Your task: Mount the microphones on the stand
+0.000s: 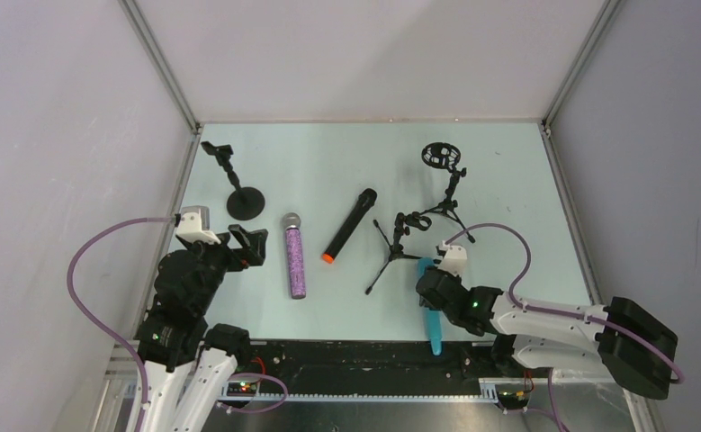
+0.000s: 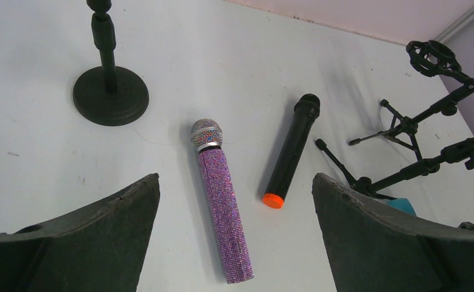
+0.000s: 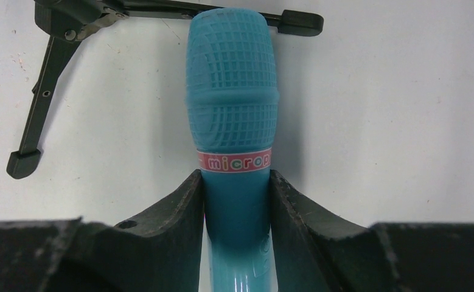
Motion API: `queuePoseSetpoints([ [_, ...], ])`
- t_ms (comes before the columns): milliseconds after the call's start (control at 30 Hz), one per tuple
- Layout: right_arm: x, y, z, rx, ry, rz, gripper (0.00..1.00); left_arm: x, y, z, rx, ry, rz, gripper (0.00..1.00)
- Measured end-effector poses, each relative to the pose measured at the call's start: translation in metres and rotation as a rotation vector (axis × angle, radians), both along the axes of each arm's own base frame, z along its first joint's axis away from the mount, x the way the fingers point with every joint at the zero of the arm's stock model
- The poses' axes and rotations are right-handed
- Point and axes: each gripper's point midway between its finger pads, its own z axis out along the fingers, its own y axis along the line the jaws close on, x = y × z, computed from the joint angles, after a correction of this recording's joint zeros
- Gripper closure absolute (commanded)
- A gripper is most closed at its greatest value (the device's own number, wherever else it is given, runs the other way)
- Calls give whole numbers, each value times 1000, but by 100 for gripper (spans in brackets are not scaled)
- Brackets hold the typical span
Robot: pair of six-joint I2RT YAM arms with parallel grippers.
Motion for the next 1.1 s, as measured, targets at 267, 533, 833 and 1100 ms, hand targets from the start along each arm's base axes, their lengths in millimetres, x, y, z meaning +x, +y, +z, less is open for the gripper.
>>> queuePoseSetpoints([
  [267,-10,-9,6,29,19,15,100,0,0,0,0,0,0,2],
  [533,-9,-8,53,188,-99,54,100,0,0,0,0,0,0,2],
  [833,-3,-29,101,293,-275,26,100,1,-1,-3,2,9,-2,2],
  [1100,9,-40,171,251,-463,79,100,6,-7,-16,8,64,-29,2],
])
